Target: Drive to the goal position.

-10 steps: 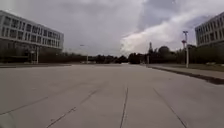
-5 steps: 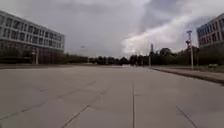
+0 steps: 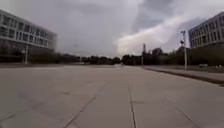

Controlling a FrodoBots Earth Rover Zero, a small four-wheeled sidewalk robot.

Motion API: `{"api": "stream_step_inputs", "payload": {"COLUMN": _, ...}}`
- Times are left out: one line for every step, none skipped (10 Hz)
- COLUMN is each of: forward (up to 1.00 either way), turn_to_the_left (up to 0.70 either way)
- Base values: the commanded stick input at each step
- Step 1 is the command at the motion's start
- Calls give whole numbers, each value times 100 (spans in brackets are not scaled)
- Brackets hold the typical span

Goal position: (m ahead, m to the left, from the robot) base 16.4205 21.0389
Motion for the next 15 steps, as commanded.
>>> {"api": "stream_step_inputs", "payload": {"forward": 100, "turn_to_the_left": 0}}
{"api": "stream_step_inputs", "payload": {"forward": 100, "turn_to_the_left": 0}}
{"api": "stream_step_inputs", "payload": {"forward": 100, "turn_to_the_left": 0}}
{"api": "stream_step_inputs", "payload": {"forward": 100, "turn_to_the_left": 0}}
{"api": "stream_step_inputs", "payload": {"forward": 100, "turn_to_the_left": 0}}
{"api": "stream_step_inputs", "payload": {"forward": 100, "turn_to_the_left": 0}}
{"api": "stream_step_inputs", "payload": {"forward": 100, "turn_to_the_left": 0}}
{"api": "stream_step_inputs", "payload": {"forward": 100, "turn_to_the_left": 0}}
{"api": "stream_step_inputs", "payload": {"forward": 100, "turn_to_the_left": 0}}
{"api": "stream_step_inputs", "payload": {"forward": 100, "turn_to_the_left": 0}}
{"api": "stream_step_inputs", "payload": {"forward": 100, "turn_to_the_left": 0}}
{"api": "stream_step_inputs", "payload": {"forward": 100, "turn_to_the_left": 0}}
{"api": "stream_step_inputs", "payload": {"forward": 100, "turn_to_the_left": 0}}
{"api": "stream_step_inputs", "payload": {"forward": 100, "turn_to_the_left": 0}}
{"api": "stream_step_inputs", "payload": {"forward": 100, "turn_to_the_left": 0}}
